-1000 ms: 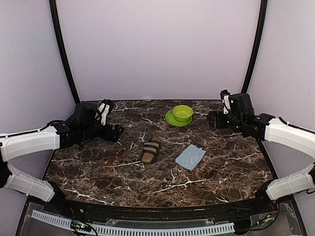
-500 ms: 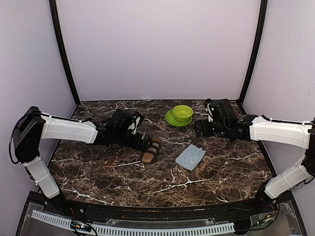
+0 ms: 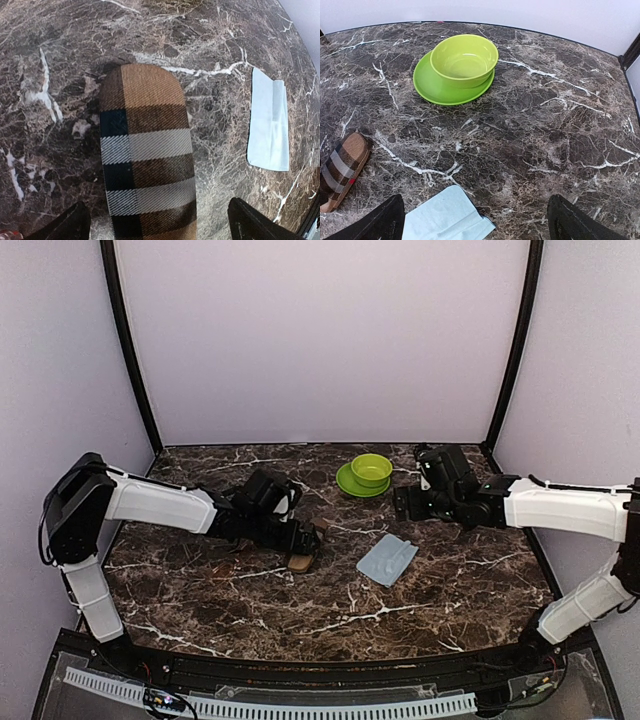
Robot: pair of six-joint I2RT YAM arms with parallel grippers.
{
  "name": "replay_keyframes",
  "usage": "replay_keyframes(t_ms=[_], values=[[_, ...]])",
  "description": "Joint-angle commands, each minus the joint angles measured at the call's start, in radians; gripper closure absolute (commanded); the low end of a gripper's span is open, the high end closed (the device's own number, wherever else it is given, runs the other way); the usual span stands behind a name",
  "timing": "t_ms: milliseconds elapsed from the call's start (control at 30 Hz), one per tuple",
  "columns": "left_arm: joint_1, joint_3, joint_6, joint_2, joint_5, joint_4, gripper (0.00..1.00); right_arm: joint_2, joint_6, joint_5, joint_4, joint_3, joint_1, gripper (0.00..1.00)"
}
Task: Organize the sunglasses
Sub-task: Adjust the sunglasses case at the center of the board, then pick up the sunglasses case from the center of the board.
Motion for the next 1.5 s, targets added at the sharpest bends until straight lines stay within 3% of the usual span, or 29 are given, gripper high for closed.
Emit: replay_keyframes(t_ms=[0, 400, 633, 900, 1200, 1467], values=[[-0.021, 0.028, -0.029, 0.012, 0.028, -0.035, 0.02, 0.007, 0.021, 0.021, 0.025, 0.005, 0.017, 0.00], [-0.072, 0.029, -0.019, 0.009, 0.143, -0.010, 0.02, 0.026, 0.041, 0.014, 0.017, 0.005, 0.027, 0.00], [-0.075, -0.004, 0.014, -0.029, 0.160, 0.017, 0.03, 0.091, 0.050, -0.077, 0.031, 0.022, 0.041, 0.01], [-0.075, -0.122, 0.083, -0.230, 0.010, -0.042, 0.02, 0.252, 0.044, -0.183, 0.060, 0.106, 0.137, 0.00], [-0.051, -0.158, 0.115, -0.476, -0.322, -0.238, 0.01, 0.431, 0.039, -0.304, 0.084, 0.270, 0.232, 0.00], [0.057, -0.193, 0.041, -0.567, -0.305, -0.235, 0.01, 0.572, 0.028, -0.325, 0.027, 0.412, 0.282, 0.00]])
